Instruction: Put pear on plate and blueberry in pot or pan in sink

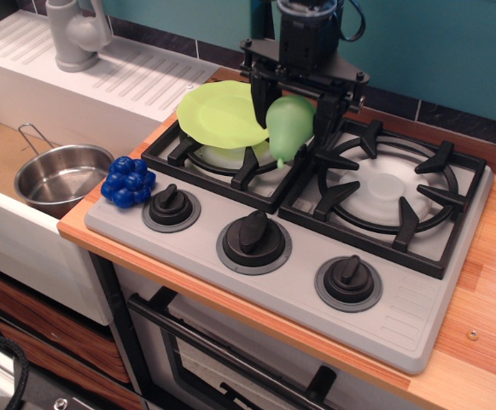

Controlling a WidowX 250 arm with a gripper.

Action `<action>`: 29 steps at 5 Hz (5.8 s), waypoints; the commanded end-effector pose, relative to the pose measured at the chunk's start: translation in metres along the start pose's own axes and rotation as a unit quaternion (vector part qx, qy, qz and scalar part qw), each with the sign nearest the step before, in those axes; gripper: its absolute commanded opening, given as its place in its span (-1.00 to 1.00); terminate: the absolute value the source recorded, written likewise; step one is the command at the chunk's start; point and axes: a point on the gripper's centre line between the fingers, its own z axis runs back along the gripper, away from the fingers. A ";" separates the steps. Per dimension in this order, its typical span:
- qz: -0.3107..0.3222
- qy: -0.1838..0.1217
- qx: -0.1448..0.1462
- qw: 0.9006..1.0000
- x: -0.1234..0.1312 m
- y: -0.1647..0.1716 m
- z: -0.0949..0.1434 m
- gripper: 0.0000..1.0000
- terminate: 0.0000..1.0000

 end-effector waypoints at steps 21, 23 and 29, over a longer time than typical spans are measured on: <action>-0.092 -0.024 0.062 0.993 -0.050 0.091 0.051 1.00 -1.00; -0.108 -0.042 0.087 0.989 -0.074 0.100 0.042 1.00 -1.00; -0.123 -0.093 0.118 0.981 -0.084 0.132 0.001 1.00 -1.00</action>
